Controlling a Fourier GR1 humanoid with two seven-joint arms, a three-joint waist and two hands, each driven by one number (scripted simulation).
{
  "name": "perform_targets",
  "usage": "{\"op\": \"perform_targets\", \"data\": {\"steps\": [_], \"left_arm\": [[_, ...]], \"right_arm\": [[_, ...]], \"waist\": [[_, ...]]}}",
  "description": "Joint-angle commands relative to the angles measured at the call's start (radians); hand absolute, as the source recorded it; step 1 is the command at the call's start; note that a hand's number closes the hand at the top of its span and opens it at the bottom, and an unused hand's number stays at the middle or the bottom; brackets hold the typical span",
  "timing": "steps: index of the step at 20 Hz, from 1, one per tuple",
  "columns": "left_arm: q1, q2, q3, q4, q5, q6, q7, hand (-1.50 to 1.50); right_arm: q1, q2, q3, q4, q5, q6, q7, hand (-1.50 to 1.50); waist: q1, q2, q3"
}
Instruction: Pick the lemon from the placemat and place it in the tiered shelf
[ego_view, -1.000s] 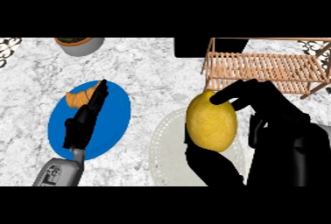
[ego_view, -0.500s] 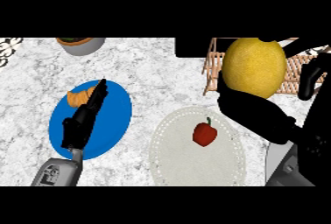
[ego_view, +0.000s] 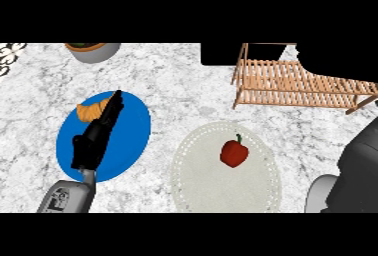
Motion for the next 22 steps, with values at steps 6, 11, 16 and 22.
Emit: {"op": "perform_targets", "data": {"steps": [6, 11, 16, 22], "left_arm": [[0.052, 0.005, 0.002, -0.018, -0.025, -0.021, -0.022, 0.0], [-0.001, -0.021, 0.021, 0.048, -0.028, -0.009, -0.038, 0.0], [-0.033, -0.019, 0.046, 0.105, -0.016, -0.044, -0.076, 0.0], [-0.018, -0.004, 0.046, -0.004, -0.005, -0.048, 0.015, 0.0]], "right_arm": [[-0.004, -0.074, -0.032, 0.199, 0.037, -0.125, -0.104, 1.5], [0.029, -0.2, -0.082, 0.246, 0.019, -0.135, -0.233, 1.5], [-0.01, -0.174, -0.089, 0.423, 0.006, -0.318, -0.321, 1.5], [0.05, -0.116, -0.211, 0.443, -0.151, -0.557, -0.401, 1.5]], "waist": [[0.007, 0.002, 0.0], [-0.001, 0.002, 0.001], [0.003, 0.004, 0.0], [0.009, 0.005, 0.002]]}}
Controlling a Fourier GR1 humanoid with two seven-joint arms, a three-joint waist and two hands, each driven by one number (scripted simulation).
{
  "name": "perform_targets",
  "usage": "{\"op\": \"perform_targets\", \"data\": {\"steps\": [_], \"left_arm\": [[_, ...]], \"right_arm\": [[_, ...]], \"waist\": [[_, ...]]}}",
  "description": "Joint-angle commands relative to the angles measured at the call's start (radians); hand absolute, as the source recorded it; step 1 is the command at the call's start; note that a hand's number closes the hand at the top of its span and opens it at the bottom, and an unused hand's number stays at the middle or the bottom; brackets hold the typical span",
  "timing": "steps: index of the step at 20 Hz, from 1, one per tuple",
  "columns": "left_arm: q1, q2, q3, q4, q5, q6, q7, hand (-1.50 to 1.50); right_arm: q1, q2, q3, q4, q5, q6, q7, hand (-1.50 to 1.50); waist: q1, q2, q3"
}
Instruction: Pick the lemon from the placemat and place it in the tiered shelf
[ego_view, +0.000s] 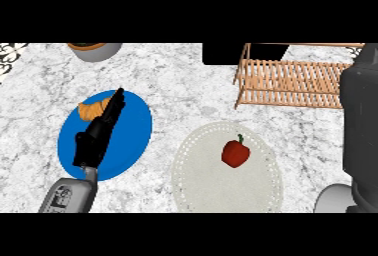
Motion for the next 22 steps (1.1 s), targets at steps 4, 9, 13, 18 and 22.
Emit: {"op": "perform_targets", "data": {"steps": [4, 9, 13, 18, 22], "left_arm": [[0.041, 0.004, 0.015, -0.012, 0.012, -0.027, -0.005, 0.0], [0.014, -0.013, -0.003, -0.079, -0.03, 0.005, 0.061, 0.0], [0.014, 0.002, 0.021, -0.01, -0.004, -0.035, -0.006, 0.0], [0.012, -0.029, 0.005, 0.002, -0.036, -0.008, -0.004, 0.0], [0.002, -0.014, 0.044, 0.041, -0.019, -0.029, -0.038, 0.0]], "right_arm": [[0.0, 0.01, -0.075, 0.123, -0.127, -0.2, -0.124, 1.5], [0.0, -0.056, -0.12, 0.214, -0.222, -0.22, -0.221, 1.5], [0.021, -0.109, -0.093, 0.285, -0.026, -0.169, -0.06, 1.5], [0.135, -0.09, -0.098, 0.182, 0.002, -0.224, -0.003, -1.5], [0.177, -0.089, -0.132, 0.082, -0.067, -0.219, 0.02, -1.5]], "waist": [[0.0, -0.001, 0.0], [-0.001, -0.003, 0.0], [-0.006, -0.004, -0.002], [-0.014, -0.005, -0.001], [-0.018, -0.005, -0.001]]}}
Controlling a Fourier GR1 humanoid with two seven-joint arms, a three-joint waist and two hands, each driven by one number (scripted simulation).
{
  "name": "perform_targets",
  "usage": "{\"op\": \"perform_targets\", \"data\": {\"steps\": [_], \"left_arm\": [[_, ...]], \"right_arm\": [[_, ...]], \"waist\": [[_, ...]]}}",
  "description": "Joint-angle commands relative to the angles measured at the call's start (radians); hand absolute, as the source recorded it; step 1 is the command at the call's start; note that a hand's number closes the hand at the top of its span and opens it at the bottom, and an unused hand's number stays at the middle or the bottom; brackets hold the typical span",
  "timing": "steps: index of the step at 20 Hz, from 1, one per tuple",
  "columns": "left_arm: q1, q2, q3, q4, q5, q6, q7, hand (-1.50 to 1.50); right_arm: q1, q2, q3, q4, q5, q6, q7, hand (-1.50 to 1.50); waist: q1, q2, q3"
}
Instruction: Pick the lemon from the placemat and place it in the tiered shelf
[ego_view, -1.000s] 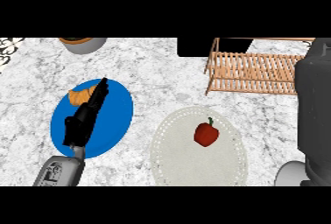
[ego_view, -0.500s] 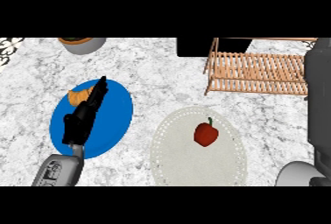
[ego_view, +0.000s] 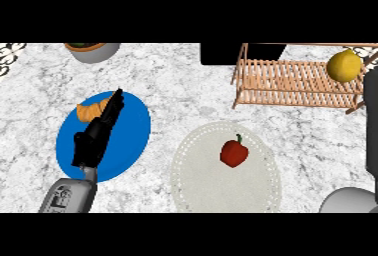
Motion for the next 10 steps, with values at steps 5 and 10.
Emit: {"op": "perform_targets", "data": {"steps": [5, 10], "left_arm": [[0.017, 0.003, -0.004, -0.044, -0.009, -0.017, 0.023, 0.0], [0.021, -0.006, 0.007, -0.015, -0.016, -0.018, -0.023, 0.0]], "right_arm": [[0.046, 0.01, -0.048, -0.147, -0.173, 0.009, -0.005, -1.5], [-0.016, -0.016, -0.066, -0.096, -0.261, 0.02, -0.015, -1.5]], "waist": [[-0.001, -0.002, 0.0], [0.004, 0.001, 0.0]]}}
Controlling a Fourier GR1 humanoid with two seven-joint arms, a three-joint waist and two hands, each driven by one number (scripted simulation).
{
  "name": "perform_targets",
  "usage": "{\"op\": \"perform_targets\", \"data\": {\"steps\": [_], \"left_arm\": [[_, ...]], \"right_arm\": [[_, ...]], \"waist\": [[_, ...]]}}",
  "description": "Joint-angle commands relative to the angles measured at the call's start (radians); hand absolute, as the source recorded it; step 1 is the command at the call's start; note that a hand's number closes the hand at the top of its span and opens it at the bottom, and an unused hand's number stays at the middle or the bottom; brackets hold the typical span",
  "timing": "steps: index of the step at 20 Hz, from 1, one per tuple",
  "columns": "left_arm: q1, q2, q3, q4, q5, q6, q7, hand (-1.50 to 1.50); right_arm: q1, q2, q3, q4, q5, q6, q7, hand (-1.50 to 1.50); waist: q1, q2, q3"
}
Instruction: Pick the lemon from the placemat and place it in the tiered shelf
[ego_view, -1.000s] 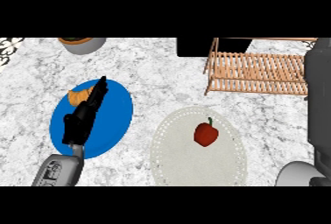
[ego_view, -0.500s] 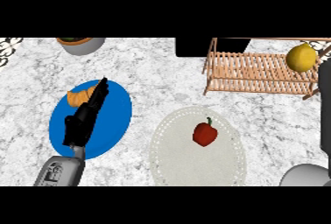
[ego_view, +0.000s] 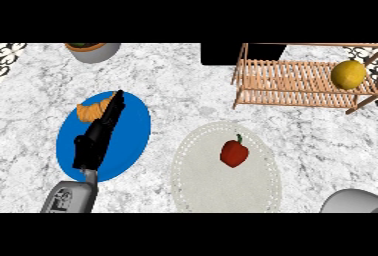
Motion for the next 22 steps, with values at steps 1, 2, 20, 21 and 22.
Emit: {"op": "perform_targets", "data": {"steps": [1, 2, 20, 21, 22], "left_arm": [[0.046, -0.001, -0.009, -0.061, -0.018, 0.01, 0.012, 0.0], [-0.027, -0.049, -0.019, 0.032, -0.036, 0.039, 0.003, 0.0], [0.001, 0.007, 0.043, 0.002, -0.002, -0.004, 0.029, 0.0], [-0.003, 0.027, 0.052, -0.005, 0.016, -0.034, 0.017, 0.0], [0.029, 0.009, 0.053, 0.038, 0.001, -0.008, -0.034, 0.0]], "right_arm": [[-0.027, 0.016, 0.022, -0.008, -0.054, 0.023, 0.019, -1.5], [-0.018, -0.002, 0.016, -0.005, -0.075, 0.019, -0.005, -1.5], [0.06, -0.267, -0.361, -0.372, -0.321, 0.263, 0.379, -1.5], [0.078, -0.313, -0.426, -0.332, -0.381, 0.297, 0.352, -1.5], [0.084, -0.338, -0.44, -0.355, -0.416, 0.351, 0.384, -1.5]], "waist": [[0.006, 0.0, 0.0], [0.0, 0.001, 0.0], [-0.033, -0.009, 0.001], [-0.036, -0.008, 0.001], [-0.036, -0.008, 0.0]]}}
